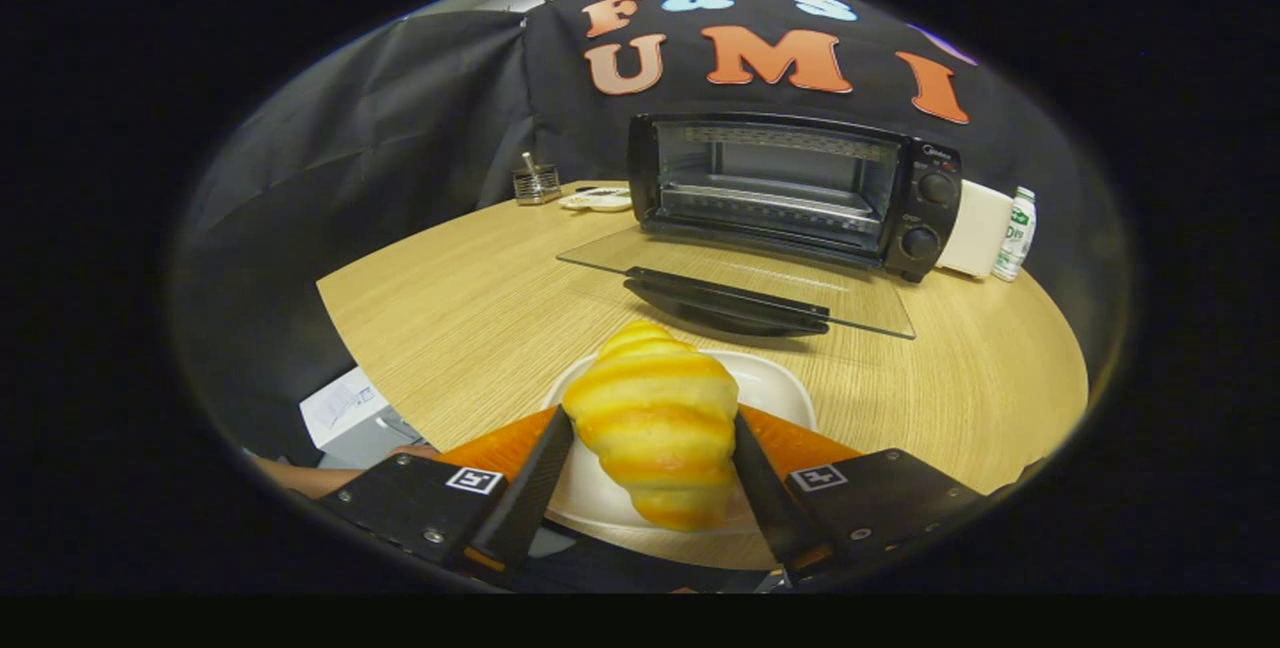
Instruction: Open the toaster oven, put the food inside, and close the toaster oven door.
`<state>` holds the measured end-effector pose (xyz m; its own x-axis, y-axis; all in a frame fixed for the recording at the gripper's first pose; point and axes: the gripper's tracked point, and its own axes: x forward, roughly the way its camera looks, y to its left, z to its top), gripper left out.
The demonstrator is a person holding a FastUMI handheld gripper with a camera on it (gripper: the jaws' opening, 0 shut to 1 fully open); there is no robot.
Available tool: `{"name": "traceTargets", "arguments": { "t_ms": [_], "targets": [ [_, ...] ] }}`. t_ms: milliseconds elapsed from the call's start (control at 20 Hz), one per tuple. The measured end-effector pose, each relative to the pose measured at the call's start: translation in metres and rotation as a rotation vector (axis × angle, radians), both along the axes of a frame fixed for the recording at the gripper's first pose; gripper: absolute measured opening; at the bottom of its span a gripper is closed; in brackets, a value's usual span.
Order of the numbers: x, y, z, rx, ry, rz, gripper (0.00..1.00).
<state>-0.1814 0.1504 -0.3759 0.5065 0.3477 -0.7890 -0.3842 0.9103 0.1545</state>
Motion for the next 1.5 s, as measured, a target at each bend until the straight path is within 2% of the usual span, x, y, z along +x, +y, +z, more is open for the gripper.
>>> {"name": "traceTargets", "arguments": {
  "t_ms": [200, 350, 650, 950, 1250, 1500],
  "targets": [
    [0.002, -0.005, 0.008, 0.068, 0.025, -0.069, 0.76],
    [0.019, 0.000, 0.034, 0.185, -0.015, -0.124, 0.75],
    [0.067, 0.006, 0.073, 0.483, -0.039, -0.290, 0.75],
    [0.105, 0.020, 0.085, 0.704, 0.009, -0.394, 0.75],
    [0.153, 0.021, 0.076, 0.794, 0.056, -0.512, 0.74],
    [0.198, 0.016, 0.057, 0.772, 0.087, -0.631, 0.74]
  ]
}}
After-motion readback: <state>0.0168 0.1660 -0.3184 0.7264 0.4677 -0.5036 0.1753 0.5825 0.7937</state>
